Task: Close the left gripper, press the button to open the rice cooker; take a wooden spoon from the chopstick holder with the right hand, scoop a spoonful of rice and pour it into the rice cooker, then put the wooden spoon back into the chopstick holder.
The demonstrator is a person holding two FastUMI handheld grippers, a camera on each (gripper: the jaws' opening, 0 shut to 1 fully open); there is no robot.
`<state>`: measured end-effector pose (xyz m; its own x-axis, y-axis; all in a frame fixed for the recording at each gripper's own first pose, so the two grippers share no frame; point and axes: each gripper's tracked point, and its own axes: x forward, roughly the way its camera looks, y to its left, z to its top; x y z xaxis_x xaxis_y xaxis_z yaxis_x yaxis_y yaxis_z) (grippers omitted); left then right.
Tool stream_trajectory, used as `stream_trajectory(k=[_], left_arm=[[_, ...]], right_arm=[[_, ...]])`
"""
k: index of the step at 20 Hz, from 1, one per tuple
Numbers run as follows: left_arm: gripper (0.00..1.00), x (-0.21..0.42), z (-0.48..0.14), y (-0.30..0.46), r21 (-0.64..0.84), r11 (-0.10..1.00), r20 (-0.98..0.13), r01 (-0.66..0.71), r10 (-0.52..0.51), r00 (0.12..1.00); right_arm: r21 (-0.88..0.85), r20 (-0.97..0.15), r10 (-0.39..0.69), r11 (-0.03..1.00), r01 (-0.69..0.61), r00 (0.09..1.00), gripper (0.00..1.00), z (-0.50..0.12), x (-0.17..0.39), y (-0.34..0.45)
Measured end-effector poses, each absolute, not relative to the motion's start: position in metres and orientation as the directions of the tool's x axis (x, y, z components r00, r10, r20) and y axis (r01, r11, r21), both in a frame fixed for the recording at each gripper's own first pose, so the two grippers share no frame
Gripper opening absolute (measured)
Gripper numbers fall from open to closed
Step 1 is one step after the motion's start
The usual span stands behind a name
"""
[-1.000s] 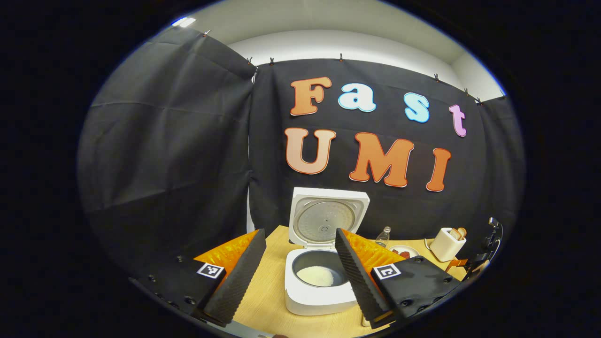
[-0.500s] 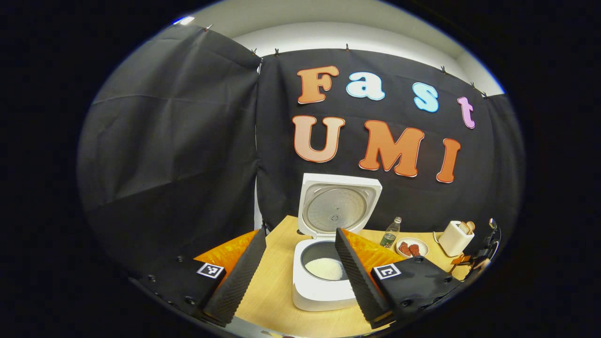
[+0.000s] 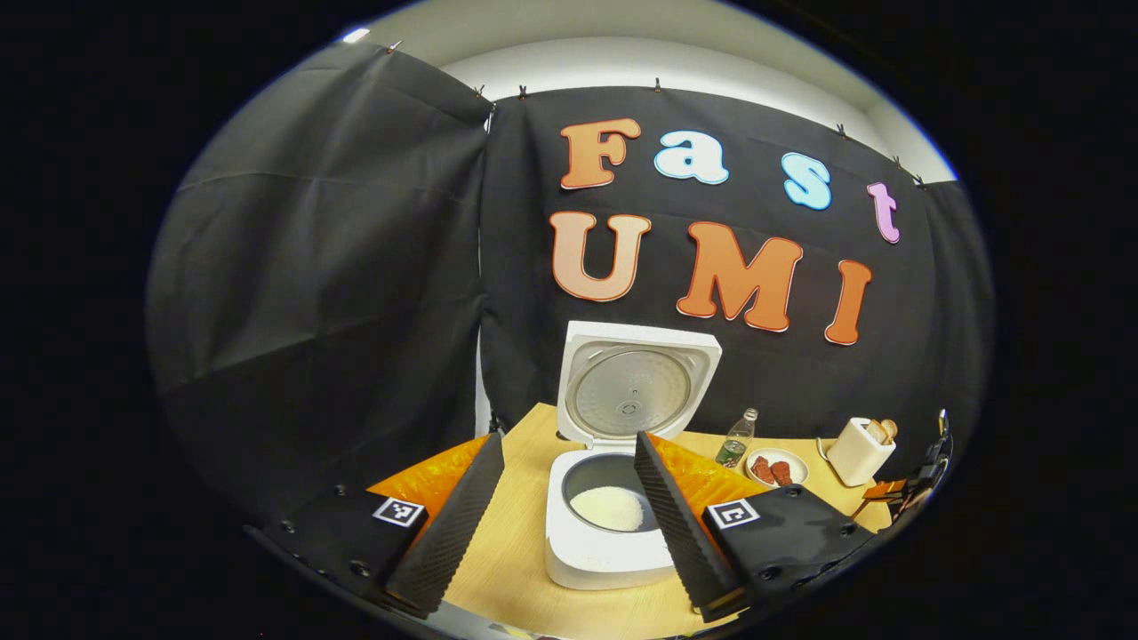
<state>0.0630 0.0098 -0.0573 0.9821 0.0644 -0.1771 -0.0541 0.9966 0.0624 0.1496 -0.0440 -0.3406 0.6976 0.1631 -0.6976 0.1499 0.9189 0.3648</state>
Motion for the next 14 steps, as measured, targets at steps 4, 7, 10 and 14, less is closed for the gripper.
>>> stream_trajectory(k=[4, 7, 10, 14], left_arm=[[1.0, 0.064, -0.057, 0.005, 0.076, 0.997, -0.183, -0.023, 0.037, 0.982], [1.0, 0.064, -0.053, 0.006, 0.073, 0.997, -0.182, 0.001, 0.013, 0.983], [1.0, 0.062, -0.045, 0.011, 0.06, 0.998, -0.173, 0.023, -0.013, 0.985], [1.0, 0.058, -0.039, 0.019, 0.051, 0.997, -0.168, 0.051, -0.042, 0.985]], right_arm=[[0.314, -0.674, 0.119, 0.939, 0.137, 0.729, 0.11, -0.332, 0.139, -0.041], [0.292, -0.632, 0.091, 0.948, 0.128, 0.77, 0.04, -0.31, 0.137, -0.034], [0.237, -0.574, 0.068, 0.968, 0.087, 0.816, 0.04, -0.274, 0.133, -0.021], [0.159, -0.462, 0.054, 0.987, 0.022, 0.885, 0.04, -0.214, 0.121, 0.007]])
